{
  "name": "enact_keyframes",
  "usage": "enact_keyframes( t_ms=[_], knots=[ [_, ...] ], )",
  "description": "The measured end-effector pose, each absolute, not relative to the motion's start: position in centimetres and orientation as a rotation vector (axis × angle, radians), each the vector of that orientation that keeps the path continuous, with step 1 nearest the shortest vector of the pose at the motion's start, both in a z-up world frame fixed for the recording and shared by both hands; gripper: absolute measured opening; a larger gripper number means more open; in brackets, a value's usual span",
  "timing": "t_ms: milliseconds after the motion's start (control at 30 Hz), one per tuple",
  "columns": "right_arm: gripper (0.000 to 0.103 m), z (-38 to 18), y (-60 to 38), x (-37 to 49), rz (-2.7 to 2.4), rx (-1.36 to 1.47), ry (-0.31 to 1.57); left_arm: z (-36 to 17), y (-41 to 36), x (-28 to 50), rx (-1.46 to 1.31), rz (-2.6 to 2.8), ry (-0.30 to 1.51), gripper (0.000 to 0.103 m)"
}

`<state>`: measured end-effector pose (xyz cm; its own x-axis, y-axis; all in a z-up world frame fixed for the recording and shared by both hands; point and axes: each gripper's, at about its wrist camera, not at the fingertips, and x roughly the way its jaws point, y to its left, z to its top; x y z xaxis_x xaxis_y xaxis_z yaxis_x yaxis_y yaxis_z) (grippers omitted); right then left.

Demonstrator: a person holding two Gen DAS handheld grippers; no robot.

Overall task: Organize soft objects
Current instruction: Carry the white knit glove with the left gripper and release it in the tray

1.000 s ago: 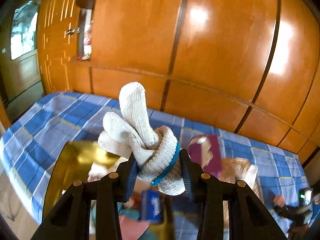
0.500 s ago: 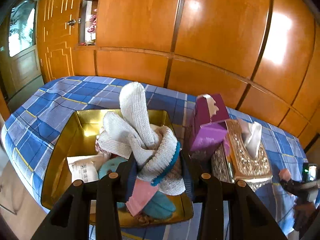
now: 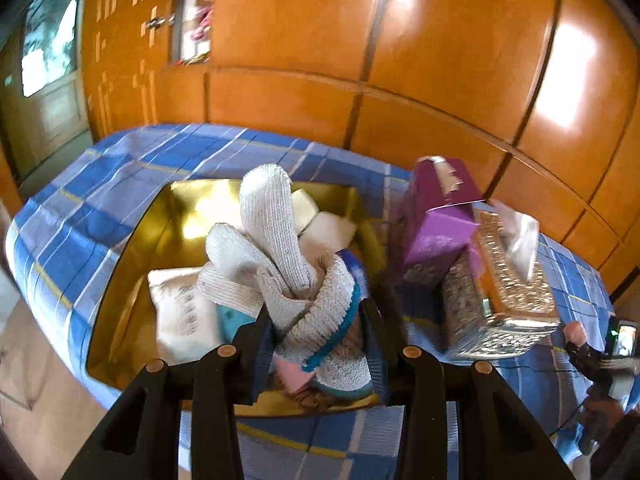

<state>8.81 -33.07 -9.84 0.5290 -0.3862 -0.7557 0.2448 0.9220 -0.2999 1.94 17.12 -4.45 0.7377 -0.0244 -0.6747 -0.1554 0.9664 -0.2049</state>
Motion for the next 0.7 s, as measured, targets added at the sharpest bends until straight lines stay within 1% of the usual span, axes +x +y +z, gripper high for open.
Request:
enact_keyframes(
  t_ms=[67, 267, 333, 500, 700],
  knots=[
    [0.051, -9.9, -33.0, 8.7, -0.379, -0.168, 0.930, -4.8, 18.6, 1.5, -0.285, 0.104, 0.750, 0.041],
    [0.051, -10.0, -33.2, 8.4, -0.371, -0.158, 0.899, -5.9, 25.7, -0.7, -0.485, 0.214, 0.782, 0.041],
    [0.051, -10.0, -33.2, 8.4, -0.369, -0.156, 0.894, -6.4, 26.9, -1.1, -0.540, 0.204, 0.796, 0.041],
    [0.051, -10.1, -33.4, 8.5, -0.367, -0.151, 0.889, -6.9, 26.6, 0.1, -0.610, 0.128, 0.808, 0.041],
    [0.051, -10.1, -33.3, 8.3, -0.371, -0.155, 0.887, -5.3, 24.3, 5.7, -0.668, 0.003, 0.788, 0.041]
  ],
)
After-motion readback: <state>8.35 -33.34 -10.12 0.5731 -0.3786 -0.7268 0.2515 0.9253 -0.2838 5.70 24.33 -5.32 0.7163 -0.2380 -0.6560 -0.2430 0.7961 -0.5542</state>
